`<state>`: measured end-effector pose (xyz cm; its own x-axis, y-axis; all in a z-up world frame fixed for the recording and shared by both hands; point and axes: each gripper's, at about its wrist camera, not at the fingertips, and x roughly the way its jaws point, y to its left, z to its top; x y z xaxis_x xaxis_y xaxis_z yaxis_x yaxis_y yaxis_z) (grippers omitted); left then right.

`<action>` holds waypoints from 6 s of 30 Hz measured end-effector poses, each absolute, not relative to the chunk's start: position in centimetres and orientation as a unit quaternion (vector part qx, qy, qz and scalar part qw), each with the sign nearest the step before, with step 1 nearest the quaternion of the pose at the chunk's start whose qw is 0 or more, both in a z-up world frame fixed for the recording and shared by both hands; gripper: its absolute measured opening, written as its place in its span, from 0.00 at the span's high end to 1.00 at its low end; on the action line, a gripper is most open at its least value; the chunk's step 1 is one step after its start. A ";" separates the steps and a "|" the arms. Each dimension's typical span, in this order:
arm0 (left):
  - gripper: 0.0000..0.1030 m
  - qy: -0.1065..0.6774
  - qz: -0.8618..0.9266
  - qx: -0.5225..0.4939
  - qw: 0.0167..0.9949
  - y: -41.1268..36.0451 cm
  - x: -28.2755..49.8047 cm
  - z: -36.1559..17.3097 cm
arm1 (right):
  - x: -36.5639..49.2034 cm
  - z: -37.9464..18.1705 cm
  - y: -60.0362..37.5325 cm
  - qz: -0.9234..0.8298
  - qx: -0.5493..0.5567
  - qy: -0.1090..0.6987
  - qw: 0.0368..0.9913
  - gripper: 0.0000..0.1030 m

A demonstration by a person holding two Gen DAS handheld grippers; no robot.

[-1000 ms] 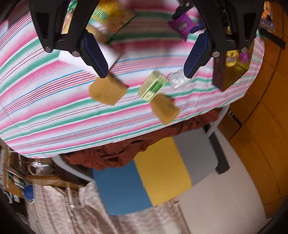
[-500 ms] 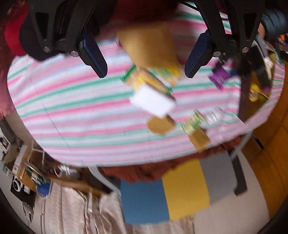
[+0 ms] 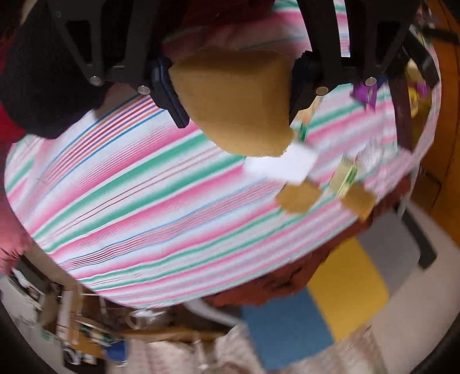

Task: Organize objects
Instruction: 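Lift the purple packet with the left tool while the right tool grasps the white foam block, then carry the purple packet and white block over the gold tray with both tools, then open both tools to drop the packet and white block into the tray, then reach the left tool to the clear plastic bundle and grasp it, then lift the plastic bundle with the left tool while the right tool grasps a yellow sponge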

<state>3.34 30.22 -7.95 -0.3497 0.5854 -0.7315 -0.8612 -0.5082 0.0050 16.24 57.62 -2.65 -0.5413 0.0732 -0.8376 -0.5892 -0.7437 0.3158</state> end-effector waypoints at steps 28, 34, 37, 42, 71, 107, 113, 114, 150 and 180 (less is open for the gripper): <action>0.48 0.199 0.796 -0.346 0.455 30.2 3.4 -8.0 | 0.9 -6.3 51.9 0.812 -0.583 -0.035 0.004 0.13; 0.47 0.199 0.796 -0.346 0.456 30.2 3.5 -8.0 | -0.5 -9.0 53.7 0.791 -0.611 -0.006 -0.005 0.15; 0.47 0.199 0.795 -0.346 0.456 30.3 3.6 -8.0 | 0.2 -8.6 54.2 0.802 -0.596 0.026 -0.010 0.44; 0.46 0.201 0.796 -0.345 0.456 30.3 3.7 -8.1 | 2.2 -6.2 52.8 0.825 -0.565 -0.002 0.019 0.44; 0.49 0.109 0.858 -0.308 0.397 20.7 4.7 2.9 | 5.6 -2.9 46.5 0.889 -0.428 0.163 0.022 0.43; 0.14 -0.003 0.926 -0.357 0.124 -1.3 -7.6 1.2 | -8.3 3.9 15.4 0.882 -0.402 0.078 -0.232 0.35; 0.00 -0.011 0.930 -0.351 0.105 -2.1 -6.6 1.6 | -8.2 3.8 15.8 0.890 -0.396 0.081 -0.211 0.13; 0.00 -0.009 0.931 -0.349 0.105 -2.1 -6.4 1.7 | -7.8 3.7 16.0 0.891 -0.396 0.082 -0.208 0.13; 0.00 0.094 0.853 -0.389 0.336 18.4 -3.8 4.3 | 0.2 -6.5 42.1 0.847 -0.528 0.047 0.035 0.13; 0.38 0.204 0.792 -0.469 0.334 39.0 -12.0 -7.8 | 0.0 -7.0 45.4 0.841 -0.528 0.094 0.076 0.13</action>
<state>-12.05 39.05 -7.81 -0.3368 0.3386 -0.8786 -0.7208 -0.6931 0.0092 0.04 45.43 -6.96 -0.4317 0.0277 -0.9016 -0.2267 -0.9708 0.0787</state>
